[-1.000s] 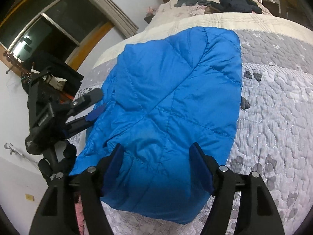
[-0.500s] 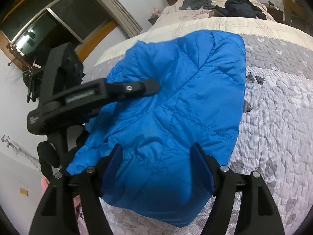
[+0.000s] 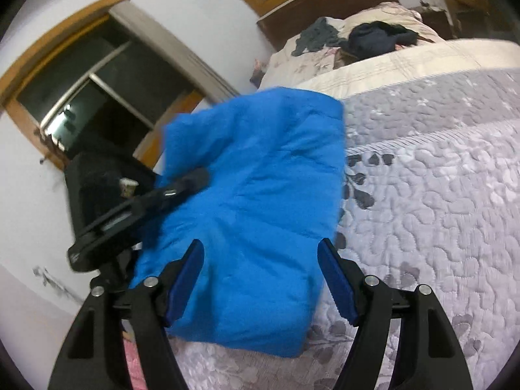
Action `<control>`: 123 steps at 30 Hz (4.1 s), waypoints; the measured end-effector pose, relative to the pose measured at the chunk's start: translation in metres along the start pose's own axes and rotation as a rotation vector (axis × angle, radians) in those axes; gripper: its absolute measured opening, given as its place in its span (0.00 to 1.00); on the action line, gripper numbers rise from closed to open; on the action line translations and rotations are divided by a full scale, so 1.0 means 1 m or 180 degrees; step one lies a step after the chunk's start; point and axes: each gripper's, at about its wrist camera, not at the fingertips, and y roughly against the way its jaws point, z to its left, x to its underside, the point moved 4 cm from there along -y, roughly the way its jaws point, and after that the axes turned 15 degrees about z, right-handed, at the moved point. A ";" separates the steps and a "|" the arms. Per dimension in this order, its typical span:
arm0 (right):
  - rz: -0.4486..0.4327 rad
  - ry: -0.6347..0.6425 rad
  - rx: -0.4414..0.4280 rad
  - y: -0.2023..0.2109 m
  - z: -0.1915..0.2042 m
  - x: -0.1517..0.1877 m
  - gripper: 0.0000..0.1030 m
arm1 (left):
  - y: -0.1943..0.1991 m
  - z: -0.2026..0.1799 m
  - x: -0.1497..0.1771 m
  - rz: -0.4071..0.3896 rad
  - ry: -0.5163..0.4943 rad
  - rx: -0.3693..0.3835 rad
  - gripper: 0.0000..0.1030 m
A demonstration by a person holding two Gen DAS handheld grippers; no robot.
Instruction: Fold small clothes
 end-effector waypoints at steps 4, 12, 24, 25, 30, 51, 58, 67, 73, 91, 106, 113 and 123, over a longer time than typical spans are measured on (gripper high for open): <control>0.0026 -0.0045 -0.0079 -0.005 -0.009 -0.001 0.71 | 0.028 -0.009 0.000 -0.0170 -0.0165 0.0064 0.13; 0.0265 0.0081 -0.0159 -0.042 0.020 -0.003 0.71 | 0.084 0.042 0.007 -0.0402 0.0089 0.0261 0.13; 0.0840 0.0196 0.0058 -0.116 0.063 0.006 0.78 | 0.076 0.172 0.041 -0.0185 0.0564 0.0055 0.17; 0.0865 0.0187 0.0101 -0.122 0.063 0.007 0.78 | 0.073 0.179 0.044 -0.0166 0.0579 0.0052 0.18; 0.0887 0.0165 0.0290 -0.142 0.062 0.010 0.79 | 0.070 0.199 0.050 -0.0140 0.0559 -0.0068 0.27; 0.0904 0.0145 0.0054 -0.116 0.057 0.027 0.80 | 0.144 0.089 0.116 -0.0161 0.0215 -0.0937 0.68; 0.0936 0.0154 0.0057 -0.121 0.058 0.024 0.80 | 0.121 0.109 0.118 0.0056 0.0433 -0.0872 0.48; 0.0959 0.0178 -0.0046 -0.120 0.065 0.018 0.75 | 0.146 0.116 0.124 -0.0129 0.0412 -0.0488 0.13; 0.1054 0.0191 0.0103 -0.134 0.066 0.017 0.73 | 0.128 0.155 0.135 0.0082 0.0650 -0.0352 0.13; 0.1132 0.0178 0.0249 -0.170 0.066 0.017 0.75 | 0.097 0.179 0.135 0.0255 0.0778 -0.0485 0.22; 0.0990 0.0242 0.0230 -0.133 0.064 0.002 0.76 | 0.125 0.179 0.034 -0.0038 0.0900 -0.0749 0.54; 0.0999 0.0230 0.0141 -0.132 0.051 -0.002 0.76 | 0.092 0.223 0.024 0.0249 0.1219 -0.0675 0.57; 0.0964 0.0270 0.0175 -0.134 0.064 -0.006 0.77 | 0.091 0.241 0.048 0.0258 0.1354 -0.0276 0.66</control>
